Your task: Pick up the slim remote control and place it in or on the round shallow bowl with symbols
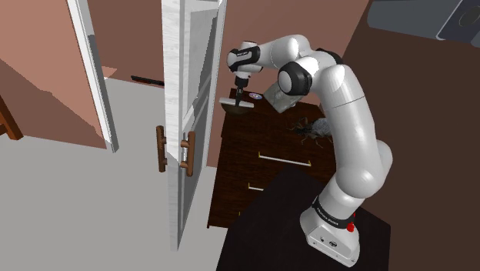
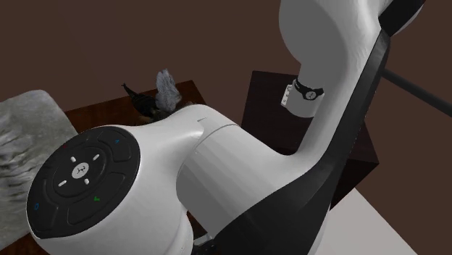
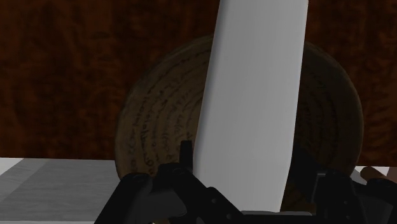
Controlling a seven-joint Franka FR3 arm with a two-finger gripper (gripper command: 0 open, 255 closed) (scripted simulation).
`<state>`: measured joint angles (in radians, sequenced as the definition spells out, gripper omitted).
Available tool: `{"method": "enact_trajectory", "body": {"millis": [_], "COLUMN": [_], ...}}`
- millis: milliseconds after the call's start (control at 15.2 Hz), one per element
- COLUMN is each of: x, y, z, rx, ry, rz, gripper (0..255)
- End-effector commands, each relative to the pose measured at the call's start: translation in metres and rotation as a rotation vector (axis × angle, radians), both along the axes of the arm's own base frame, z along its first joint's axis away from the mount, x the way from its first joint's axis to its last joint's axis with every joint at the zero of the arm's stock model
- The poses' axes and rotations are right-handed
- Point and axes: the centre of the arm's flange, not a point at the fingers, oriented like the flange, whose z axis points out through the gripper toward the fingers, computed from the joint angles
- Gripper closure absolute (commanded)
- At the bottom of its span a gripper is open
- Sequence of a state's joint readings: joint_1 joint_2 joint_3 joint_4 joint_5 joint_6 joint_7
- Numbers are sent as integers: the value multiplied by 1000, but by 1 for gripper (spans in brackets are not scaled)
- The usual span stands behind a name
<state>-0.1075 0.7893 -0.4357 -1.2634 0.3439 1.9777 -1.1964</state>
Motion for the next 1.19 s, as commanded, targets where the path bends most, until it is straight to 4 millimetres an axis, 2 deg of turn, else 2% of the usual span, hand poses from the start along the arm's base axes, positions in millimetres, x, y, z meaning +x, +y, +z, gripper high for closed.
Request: {"method": "enact_trajectory", "body": {"millis": [0, 330, 594, 1122], "x": [0, 0, 0, 0], "y": [0, 0, -1, -1], "z": [0, 0, 50, 50], "rx": [0, 0, 0, 0], "ry": [0, 0, 0, 0], "rz": [0, 0, 0, 0], "gripper": [0, 0, 0, 0]}}
